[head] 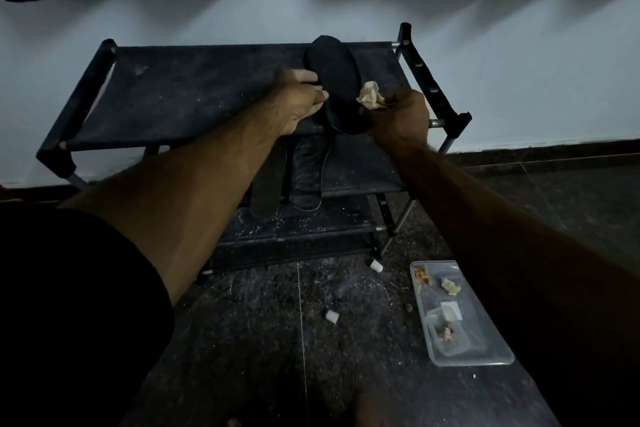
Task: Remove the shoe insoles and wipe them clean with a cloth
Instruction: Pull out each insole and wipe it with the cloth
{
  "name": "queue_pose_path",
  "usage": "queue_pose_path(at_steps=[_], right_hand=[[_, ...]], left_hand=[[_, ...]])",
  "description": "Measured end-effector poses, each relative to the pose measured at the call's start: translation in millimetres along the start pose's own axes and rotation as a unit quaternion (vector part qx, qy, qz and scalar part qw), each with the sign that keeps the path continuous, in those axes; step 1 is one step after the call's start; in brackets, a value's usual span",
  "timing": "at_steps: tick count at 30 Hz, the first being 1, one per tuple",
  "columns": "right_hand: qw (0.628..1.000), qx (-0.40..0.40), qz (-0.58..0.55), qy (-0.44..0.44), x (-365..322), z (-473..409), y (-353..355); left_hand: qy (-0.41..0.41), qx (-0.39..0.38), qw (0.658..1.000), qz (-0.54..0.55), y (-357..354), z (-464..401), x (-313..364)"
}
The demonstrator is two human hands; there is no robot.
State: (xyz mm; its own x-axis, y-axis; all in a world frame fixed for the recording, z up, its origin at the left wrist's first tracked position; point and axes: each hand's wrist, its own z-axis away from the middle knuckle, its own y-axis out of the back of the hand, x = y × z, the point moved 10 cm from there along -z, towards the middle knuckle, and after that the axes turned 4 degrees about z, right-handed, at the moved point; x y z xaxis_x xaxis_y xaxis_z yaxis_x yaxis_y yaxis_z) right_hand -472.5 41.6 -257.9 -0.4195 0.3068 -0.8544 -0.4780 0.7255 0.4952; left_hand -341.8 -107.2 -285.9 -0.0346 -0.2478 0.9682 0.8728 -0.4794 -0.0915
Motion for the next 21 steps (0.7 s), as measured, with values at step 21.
queue_pose_path(at_steps=[21], right_hand=[[0.963, -0.096, -0.159, -0.195, 131, 120, -85]], left_hand=[[-0.016, -0.006, 0.979, 0.202, 83, 123, -68]])
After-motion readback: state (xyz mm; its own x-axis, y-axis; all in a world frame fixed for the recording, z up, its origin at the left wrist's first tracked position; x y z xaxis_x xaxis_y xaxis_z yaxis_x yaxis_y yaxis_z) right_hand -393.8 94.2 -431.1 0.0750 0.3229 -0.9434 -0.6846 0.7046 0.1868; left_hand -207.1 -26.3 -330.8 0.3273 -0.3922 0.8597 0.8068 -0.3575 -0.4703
